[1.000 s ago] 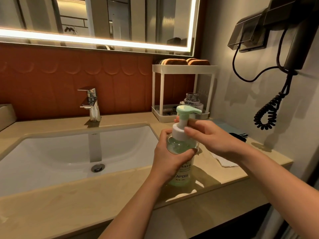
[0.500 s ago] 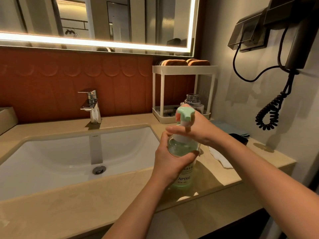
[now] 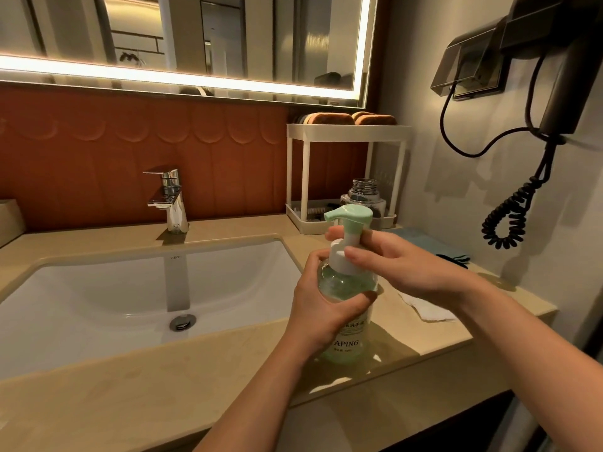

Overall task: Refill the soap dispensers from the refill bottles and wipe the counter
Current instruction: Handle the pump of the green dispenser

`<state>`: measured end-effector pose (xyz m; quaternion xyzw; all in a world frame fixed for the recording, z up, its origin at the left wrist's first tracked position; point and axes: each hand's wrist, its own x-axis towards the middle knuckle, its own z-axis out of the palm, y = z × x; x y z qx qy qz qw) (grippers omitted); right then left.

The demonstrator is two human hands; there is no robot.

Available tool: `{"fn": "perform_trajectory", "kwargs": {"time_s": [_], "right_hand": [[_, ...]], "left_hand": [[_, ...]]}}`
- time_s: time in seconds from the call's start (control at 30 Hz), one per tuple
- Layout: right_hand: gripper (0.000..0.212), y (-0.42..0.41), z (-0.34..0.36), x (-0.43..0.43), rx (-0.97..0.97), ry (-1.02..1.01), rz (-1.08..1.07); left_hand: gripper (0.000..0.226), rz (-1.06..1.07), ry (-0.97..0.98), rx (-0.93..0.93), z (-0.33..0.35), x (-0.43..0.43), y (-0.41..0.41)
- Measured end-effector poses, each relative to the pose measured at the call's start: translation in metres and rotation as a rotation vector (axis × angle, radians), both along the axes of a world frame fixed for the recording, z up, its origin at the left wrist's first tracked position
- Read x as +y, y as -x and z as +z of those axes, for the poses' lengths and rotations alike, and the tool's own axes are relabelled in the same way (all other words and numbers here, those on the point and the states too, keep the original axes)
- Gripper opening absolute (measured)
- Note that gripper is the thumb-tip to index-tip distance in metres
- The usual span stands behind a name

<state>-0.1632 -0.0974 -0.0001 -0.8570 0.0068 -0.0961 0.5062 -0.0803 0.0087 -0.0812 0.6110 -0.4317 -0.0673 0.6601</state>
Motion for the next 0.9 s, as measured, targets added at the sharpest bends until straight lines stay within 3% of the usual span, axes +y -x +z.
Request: {"fn": "perform_trajectory", "kwargs": {"time_s": [0.1,0.23,0.3,0.37,0.47,0.53,0.63,0.9], "right_hand": [[0.036,-0.001,0.007,0.001,-0.065,0.149,-0.016],[0.046,-0.008,0.006,0.003,-0.194,0.345,-0.166],[0.037,-0.017,0.005,0.003,-0.235,0.395,-0.217],[0.031,-0.026,0.005,0.002,-0.187,0.279,-0.144],[0.046,-0.030,0.003,0.001,-0.051,0.124,0.045],[0.037,-0.029,0.001,0.004,-0.036,0.058,0.078],[0.014,-0.028,-0.005,0.011,-0.116,-0.063,-0.037],[0.027,-0.034,-0.020,0.024,-0.204,-0.053,-0.364]], "left_hand": [[0.057,-0.013,0.005,0.003,0.001,0.000,0.000],[0.059,-0.034,-0.010,0.009,0.000,0.002,-0.003],[0.059,-0.068,-0.028,0.024,0.001,0.004,-0.005],[0.061,-0.126,-0.063,0.054,0.004,0.008,-0.011],[0.075,-0.230,-0.156,0.048,0.008,0.013,-0.020],[0.065,-0.264,-0.196,0.041,0.011,0.015,-0.022],[0.056,-0.264,-0.197,0.037,0.011,0.015,-0.021],[0.057,0.019,-0.125,-0.015,0.005,0.011,-0.002]]}}
